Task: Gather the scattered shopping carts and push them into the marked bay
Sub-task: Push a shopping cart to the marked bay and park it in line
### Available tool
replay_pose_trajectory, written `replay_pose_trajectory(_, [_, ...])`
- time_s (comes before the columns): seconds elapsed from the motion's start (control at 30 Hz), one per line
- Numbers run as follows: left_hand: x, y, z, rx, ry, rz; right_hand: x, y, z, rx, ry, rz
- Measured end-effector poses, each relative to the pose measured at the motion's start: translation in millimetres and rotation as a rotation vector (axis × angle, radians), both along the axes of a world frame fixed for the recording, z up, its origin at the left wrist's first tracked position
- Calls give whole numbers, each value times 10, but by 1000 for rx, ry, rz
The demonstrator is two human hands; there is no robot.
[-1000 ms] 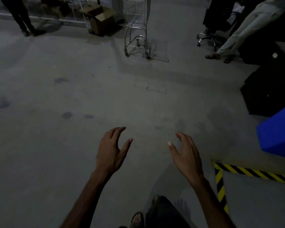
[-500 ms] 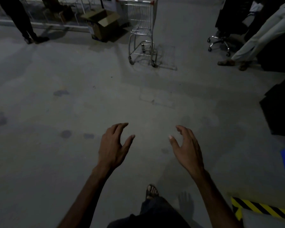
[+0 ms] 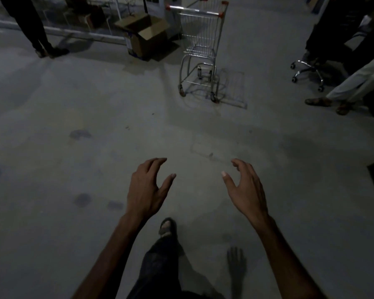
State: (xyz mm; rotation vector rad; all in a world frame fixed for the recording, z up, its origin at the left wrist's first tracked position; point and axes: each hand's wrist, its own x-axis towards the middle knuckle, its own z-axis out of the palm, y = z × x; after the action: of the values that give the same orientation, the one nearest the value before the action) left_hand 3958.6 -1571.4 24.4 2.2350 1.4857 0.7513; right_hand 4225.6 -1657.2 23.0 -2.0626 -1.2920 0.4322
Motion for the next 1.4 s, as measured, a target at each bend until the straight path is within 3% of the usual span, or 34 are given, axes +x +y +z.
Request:
replay_pose_trajectory(0.53, [245,3416,70,-38,11,-73,127,3094,66,-27,32,-93])
replay_pose_trajectory(0.9, [1093,5564,-85,-44,52,-84,997,5332,-190,-14,57,-87])
replay_pose_trajectory(1.4, [1947,8105,77,-65,59,-19,2039,8151,-31,-40,26,-16])
